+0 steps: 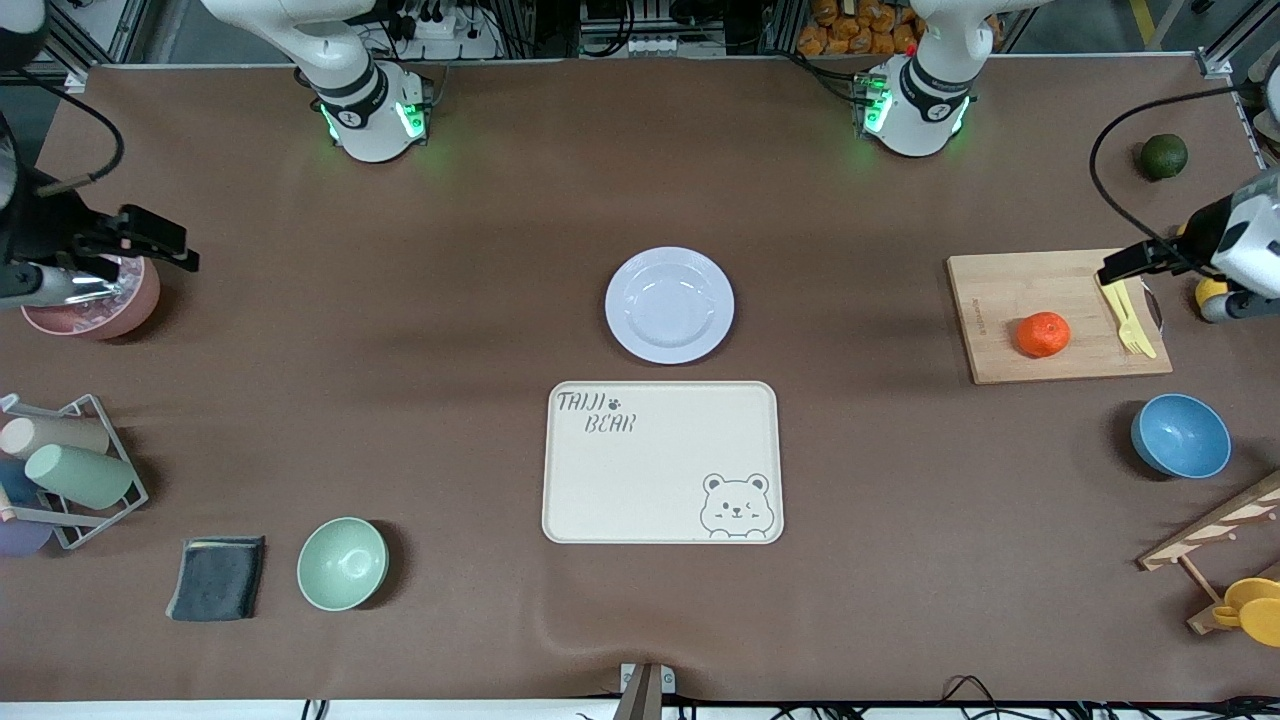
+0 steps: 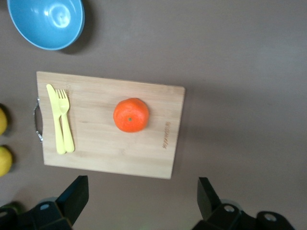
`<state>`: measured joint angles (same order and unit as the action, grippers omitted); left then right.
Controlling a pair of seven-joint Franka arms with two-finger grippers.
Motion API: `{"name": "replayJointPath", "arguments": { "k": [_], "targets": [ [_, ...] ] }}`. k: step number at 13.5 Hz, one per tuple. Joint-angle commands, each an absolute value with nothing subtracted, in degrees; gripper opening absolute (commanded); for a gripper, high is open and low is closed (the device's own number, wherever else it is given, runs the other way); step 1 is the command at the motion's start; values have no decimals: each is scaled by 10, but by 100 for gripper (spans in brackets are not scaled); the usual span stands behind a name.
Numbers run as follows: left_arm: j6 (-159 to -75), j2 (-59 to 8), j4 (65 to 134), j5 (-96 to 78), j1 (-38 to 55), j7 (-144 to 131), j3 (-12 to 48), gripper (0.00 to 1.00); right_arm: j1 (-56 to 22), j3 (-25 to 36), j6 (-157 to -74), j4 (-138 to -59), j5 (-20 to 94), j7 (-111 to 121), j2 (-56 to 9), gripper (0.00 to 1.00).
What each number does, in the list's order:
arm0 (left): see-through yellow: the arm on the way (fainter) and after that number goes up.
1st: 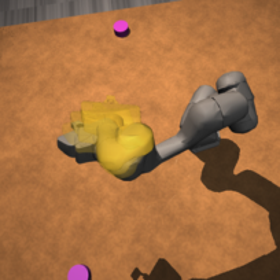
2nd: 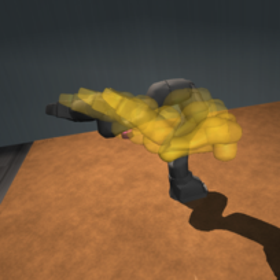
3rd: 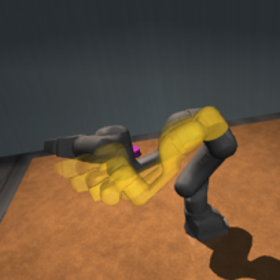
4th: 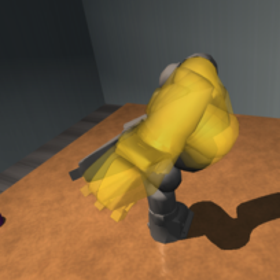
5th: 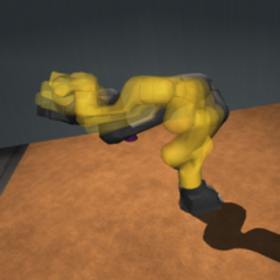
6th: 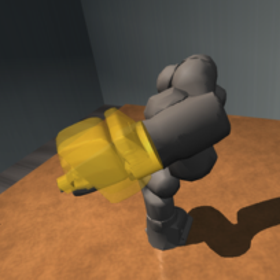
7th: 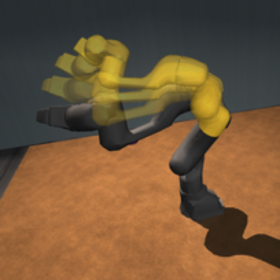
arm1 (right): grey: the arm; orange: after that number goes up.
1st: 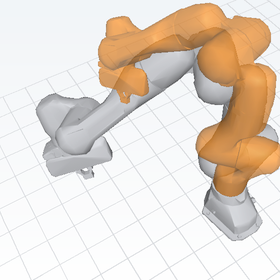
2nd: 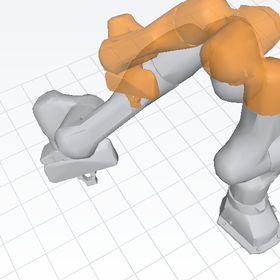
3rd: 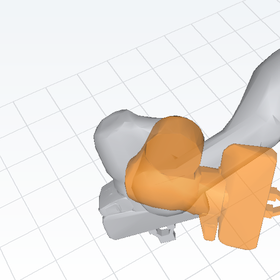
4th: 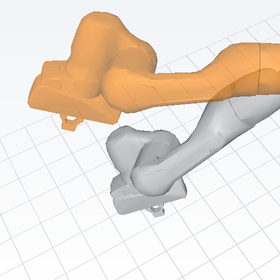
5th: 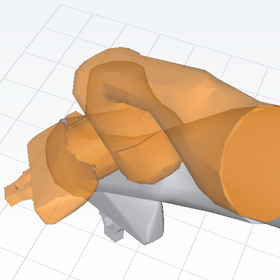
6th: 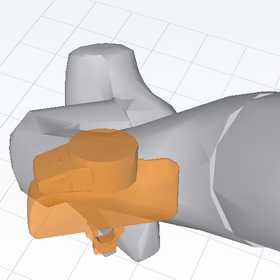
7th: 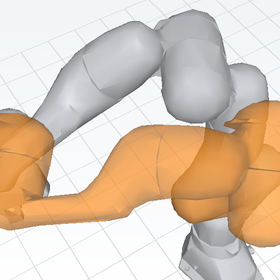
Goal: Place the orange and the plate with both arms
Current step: 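Reach the left gripper to the orange while the right gripper moves out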
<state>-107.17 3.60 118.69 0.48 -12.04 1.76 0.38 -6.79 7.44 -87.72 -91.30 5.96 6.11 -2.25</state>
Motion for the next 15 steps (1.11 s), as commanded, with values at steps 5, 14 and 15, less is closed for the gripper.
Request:
{"name": "replayJointPath", "arguments": {
  "k": [5, 14, 15],
  "targets": [
    [-1325, -52, 1333, 43, -158, 24, 10, 100, -159, 77, -968, -913, 112, 55, -109, 100],
    [-1389, -137, 1329, 62, -169, 31, 10, 100, -227, 77, -1088, -1014, 285, 61, -160, 100],
    [-1389, -143, 1327, 62, -172, 31, 10, 100, -218, 78, -1085, -1013, 285, 62, -159, 100]
  ]
}}
